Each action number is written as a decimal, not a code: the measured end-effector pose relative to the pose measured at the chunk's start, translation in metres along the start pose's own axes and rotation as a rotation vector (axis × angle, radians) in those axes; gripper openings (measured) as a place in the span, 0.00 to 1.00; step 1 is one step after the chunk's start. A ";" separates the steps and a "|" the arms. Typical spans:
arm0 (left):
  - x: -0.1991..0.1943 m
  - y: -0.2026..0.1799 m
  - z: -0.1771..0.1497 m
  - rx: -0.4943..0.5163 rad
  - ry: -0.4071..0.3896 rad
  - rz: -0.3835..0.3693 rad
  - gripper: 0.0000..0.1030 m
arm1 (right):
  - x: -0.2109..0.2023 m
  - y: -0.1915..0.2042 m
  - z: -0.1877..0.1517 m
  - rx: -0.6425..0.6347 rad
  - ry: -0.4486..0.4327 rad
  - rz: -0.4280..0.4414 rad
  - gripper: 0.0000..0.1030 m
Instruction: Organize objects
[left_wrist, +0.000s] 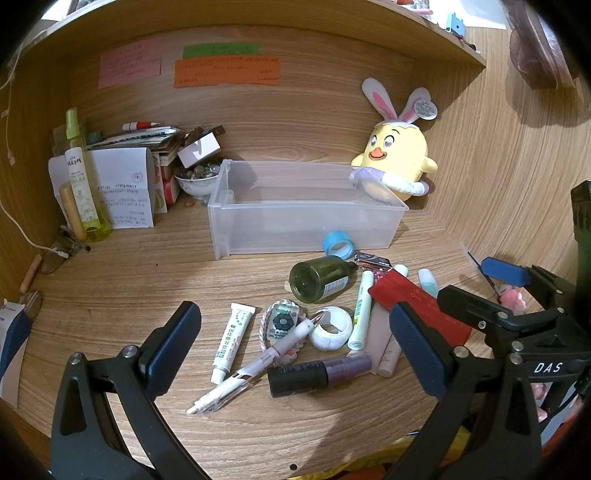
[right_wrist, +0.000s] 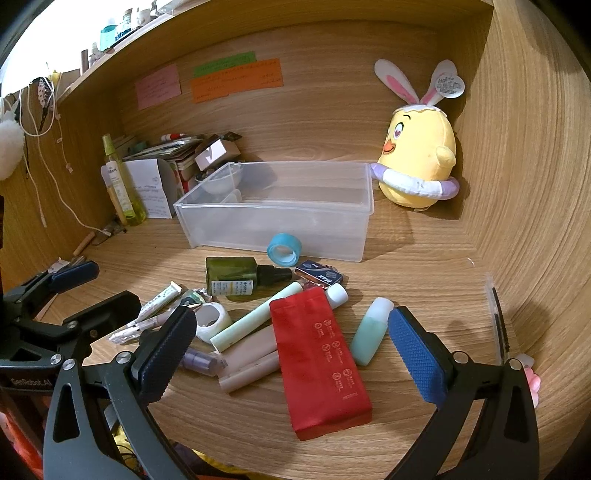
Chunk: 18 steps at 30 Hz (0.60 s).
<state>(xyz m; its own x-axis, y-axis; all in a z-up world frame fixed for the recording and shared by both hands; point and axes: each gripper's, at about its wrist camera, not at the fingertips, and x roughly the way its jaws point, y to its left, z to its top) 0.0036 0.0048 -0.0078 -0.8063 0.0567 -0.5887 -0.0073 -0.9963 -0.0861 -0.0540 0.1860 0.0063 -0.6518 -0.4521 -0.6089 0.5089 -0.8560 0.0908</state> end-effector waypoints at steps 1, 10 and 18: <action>0.000 0.000 0.000 -0.001 0.000 0.000 1.00 | 0.000 0.000 0.000 0.000 0.000 0.001 1.00; -0.001 0.001 -0.002 -0.010 -0.001 0.000 1.00 | 0.001 0.000 0.001 0.002 0.004 0.008 1.00; 0.005 0.006 -0.003 -0.022 0.014 -0.015 1.00 | 0.008 -0.002 -0.002 0.018 0.029 0.056 1.00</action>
<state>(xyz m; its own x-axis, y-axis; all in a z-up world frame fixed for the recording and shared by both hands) 0.0014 -0.0011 -0.0134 -0.7981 0.0728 -0.5981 -0.0065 -0.9937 -0.1123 -0.0592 0.1846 -0.0005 -0.6055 -0.4923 -0.6253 0.5336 -0.8341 0.1399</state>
